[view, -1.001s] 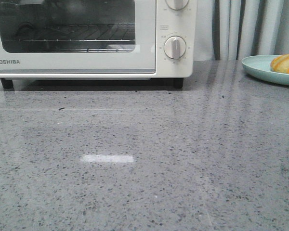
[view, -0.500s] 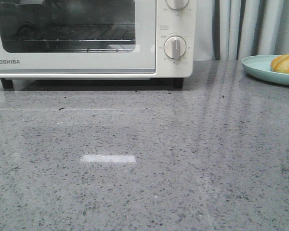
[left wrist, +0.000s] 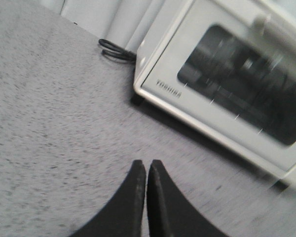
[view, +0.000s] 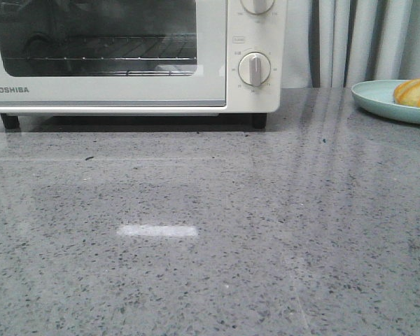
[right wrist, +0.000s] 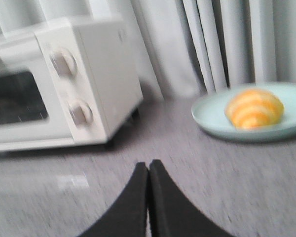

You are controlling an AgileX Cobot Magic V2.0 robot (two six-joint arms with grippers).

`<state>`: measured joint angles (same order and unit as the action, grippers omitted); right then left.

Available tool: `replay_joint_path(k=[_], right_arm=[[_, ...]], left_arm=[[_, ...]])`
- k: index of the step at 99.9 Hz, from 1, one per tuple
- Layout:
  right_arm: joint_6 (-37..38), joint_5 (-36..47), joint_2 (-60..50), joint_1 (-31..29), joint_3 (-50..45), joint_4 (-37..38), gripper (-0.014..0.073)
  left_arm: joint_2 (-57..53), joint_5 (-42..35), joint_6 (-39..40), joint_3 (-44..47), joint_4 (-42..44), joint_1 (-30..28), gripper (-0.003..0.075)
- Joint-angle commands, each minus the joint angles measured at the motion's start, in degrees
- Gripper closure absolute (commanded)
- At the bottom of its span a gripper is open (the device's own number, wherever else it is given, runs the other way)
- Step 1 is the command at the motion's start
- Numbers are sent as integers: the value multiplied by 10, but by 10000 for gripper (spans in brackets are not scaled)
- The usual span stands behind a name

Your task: Put bread in oven

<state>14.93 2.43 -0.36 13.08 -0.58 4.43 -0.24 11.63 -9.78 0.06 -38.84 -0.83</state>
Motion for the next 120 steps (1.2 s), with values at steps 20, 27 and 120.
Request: replay_joint_path(k=[20, 27, 120], right_arm=[[-4, 81, -13, -1, 12, -167, 652], [-4, 36, -13, -1, 44, -162, 652], [-5, -206, 218, -1, 309, 63, 652]], left_arm=[[-17, -60, -4, -1, -201, 2, 741], [-16, -29, -52, -30, -198, 2, 742], [597, 38, -481, -571, -203, 185, 742]])
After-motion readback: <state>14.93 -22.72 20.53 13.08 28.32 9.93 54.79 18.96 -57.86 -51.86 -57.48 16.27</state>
